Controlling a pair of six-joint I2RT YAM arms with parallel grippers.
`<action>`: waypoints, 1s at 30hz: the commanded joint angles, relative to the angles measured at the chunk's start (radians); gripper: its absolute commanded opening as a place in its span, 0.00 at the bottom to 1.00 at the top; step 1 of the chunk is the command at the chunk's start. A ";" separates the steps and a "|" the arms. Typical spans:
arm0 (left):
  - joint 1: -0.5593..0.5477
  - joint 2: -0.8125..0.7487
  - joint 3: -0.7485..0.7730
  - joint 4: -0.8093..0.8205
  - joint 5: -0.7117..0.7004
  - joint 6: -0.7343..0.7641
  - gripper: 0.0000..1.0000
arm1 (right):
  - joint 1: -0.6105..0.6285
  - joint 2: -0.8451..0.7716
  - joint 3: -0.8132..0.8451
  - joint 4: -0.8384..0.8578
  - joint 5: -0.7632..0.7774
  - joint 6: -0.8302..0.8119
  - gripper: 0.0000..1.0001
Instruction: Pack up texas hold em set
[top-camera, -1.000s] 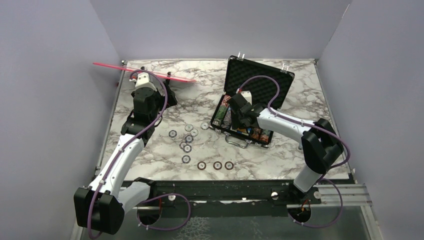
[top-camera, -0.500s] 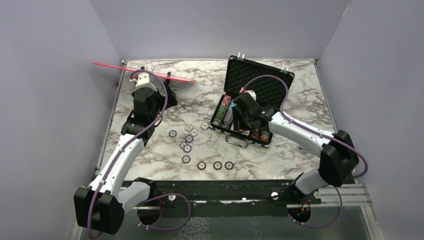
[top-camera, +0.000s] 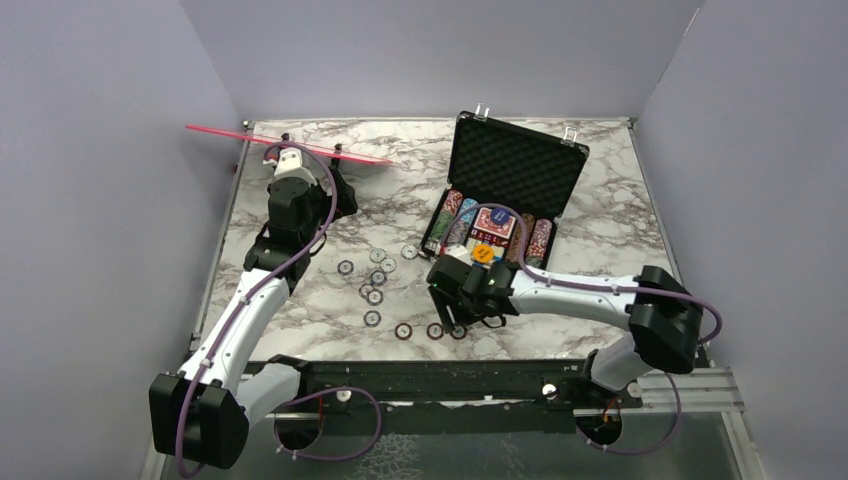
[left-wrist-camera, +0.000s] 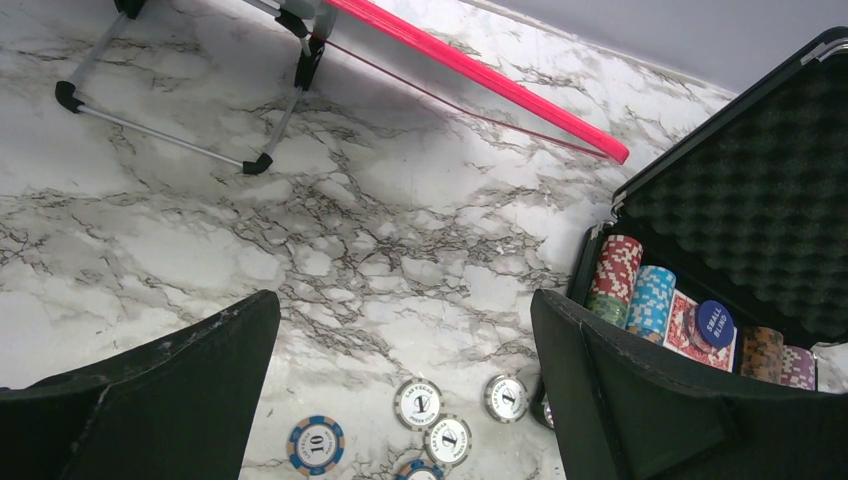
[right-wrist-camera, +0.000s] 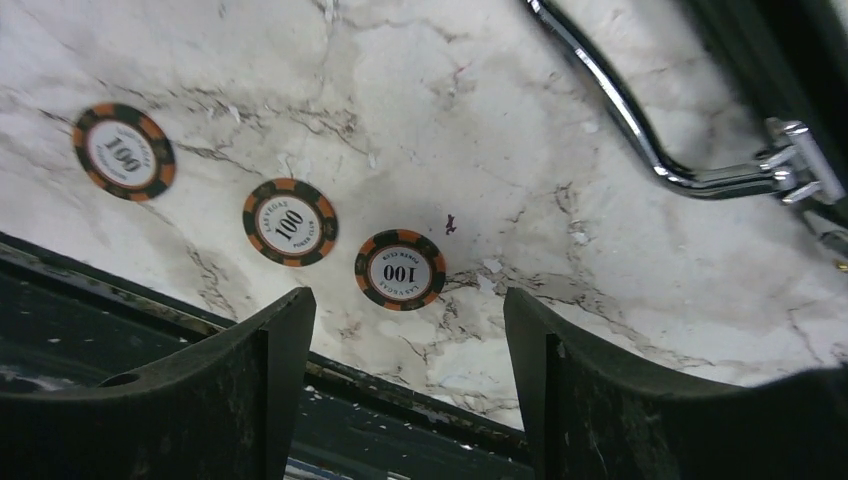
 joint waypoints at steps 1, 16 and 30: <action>0.004 -0.011 -0.008 0.037 0.029 0.000 0.99 | 0.055 0.075 0.013 -0.047 0.014 0.049 0.72; 0.005 0.004 -0.005 0.028 0.028 -0.002 0.99 | 0.067 0.195 -0.010 -0.006 0.003 0.060 0.63; 0.004 0.015 -0.004 0.020 0.008 -0.002 0.99 | 0.066 0.240 -0.013 0.022 0.001 0.058 0.47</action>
